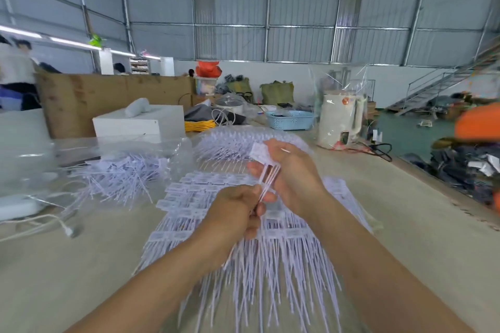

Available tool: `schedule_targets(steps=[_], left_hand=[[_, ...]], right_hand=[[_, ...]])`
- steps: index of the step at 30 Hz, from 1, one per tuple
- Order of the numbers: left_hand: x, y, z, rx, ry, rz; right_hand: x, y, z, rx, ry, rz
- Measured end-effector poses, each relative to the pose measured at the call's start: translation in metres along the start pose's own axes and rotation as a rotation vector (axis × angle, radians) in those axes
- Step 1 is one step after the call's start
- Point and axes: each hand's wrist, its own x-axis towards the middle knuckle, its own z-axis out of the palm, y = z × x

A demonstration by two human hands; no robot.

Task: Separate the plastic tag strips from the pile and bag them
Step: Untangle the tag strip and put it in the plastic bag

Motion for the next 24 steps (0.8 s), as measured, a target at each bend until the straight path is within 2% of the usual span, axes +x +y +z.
schedule_targets(steps=[3, 5, 6, 7, 10, 13, 16, 18, 21, 24], left_hand=[[-0.005, 0.0, -0.027, 0.085, 0.05, 0.022], [-0.007, -0.002, -0.041, 0.194, 0.076, 0.026], [-0.006, -0.002, -0.046, 0.237, 0.085, 0.034], [-0.006, -0.002, -0.05, 0.263, 0.085, 0.038], [0.0, 0.001, -0.055, 0.283, 0.076, 0.029], [0.004, 0.004, -0.054, 0.303, 0.068, 0.043], [0.006, 0.003, -0.052, 0.262, 0.039, 0.04], [0.005, 0.002, -0.051, 0.211, 0.042, 0.059], [0.003, 0.0, -0.052, 0.163, 0.033, 0.075], [-0.001, 0.0, -0.054, 0.189, 0.0, 0.084]], right_hand=[[0.008, 0.016, 0.019, 0.011, 0.01, -0.004], [0.01, 0.02, 0.026, -0.203, 0.07, -0.149], [0.011, 0.021, 0.027, -0.323, 0.046, -0.219], [0.011, 0.022, 0.028, -0.41, -0.036, -0.247], [0.006, 0.021, 0.033, -0.482, -0.361, -0.159], [0.012, 0.017, 0.031, -0.65, -0.299, -0.309], [0.011, 0.016, 0.03, -0.645, -0.451, -0.247], [0.014, 0.015, 0.029, -0.58, -0.381, -0.253], [0.025, 0.012, 0.028, -0.501, -0.173, -0.326], [0.026, 0.006, 0.032, -0.521, -0.115, -0.371]])
